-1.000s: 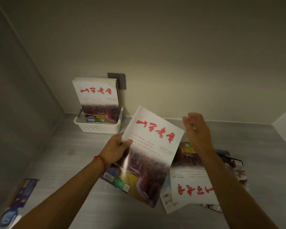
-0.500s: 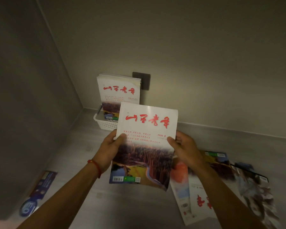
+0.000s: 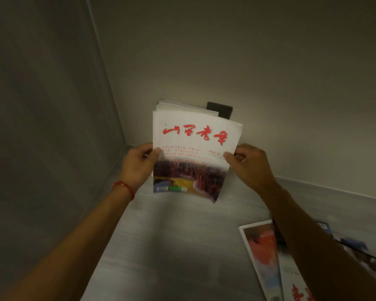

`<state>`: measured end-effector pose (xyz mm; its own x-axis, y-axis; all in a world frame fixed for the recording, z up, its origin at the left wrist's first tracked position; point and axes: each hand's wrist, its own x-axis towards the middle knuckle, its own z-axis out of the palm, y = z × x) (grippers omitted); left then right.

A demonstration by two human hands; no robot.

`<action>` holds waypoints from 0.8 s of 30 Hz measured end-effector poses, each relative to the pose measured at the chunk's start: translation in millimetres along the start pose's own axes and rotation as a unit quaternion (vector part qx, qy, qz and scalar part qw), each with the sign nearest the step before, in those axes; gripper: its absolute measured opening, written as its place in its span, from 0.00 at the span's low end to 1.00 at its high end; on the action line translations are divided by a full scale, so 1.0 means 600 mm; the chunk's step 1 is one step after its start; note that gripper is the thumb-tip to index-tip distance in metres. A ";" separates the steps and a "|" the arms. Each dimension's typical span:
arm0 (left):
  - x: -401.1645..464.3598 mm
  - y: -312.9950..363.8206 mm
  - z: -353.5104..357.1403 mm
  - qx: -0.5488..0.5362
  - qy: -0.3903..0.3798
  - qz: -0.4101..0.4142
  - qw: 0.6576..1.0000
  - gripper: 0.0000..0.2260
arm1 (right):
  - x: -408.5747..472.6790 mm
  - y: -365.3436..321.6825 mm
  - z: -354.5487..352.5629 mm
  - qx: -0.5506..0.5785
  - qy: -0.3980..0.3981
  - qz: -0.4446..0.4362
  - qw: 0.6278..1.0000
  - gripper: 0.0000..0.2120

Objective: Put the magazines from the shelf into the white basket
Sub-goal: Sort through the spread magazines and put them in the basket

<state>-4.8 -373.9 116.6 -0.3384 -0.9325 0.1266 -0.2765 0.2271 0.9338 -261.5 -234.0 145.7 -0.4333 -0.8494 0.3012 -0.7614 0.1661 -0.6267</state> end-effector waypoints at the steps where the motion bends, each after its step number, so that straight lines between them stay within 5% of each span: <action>1: 0.023 0.002 -0.009 -0.010 0.019 -0.005 1.000 0.07 | 0.019 -0.014 0.005 -0.004 0.016 -0.007 1.000 0.10; 11: 0.181 -0.035 -0.014 -0.117 0.041 -0.112 0.986 0.11 | 0.132 -0.036 0.096 -0.016 0.045 0.014 0.999 0.15; 24: 0.174 -0.124 0.057 -0.105 -0.029 -0.136 0.985 0.14 | 0.125 0.041 0.197 0.071 -0.010 0.236 0.969 0.05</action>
<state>-50.6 -478.7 49.0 -0.3300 -0.9318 -0.1508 -0.1741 -0.0969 0.9799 -255.6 -352.8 68.1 -0.7072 -0.7047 -0.0563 -0.4054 0.4695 -0.7844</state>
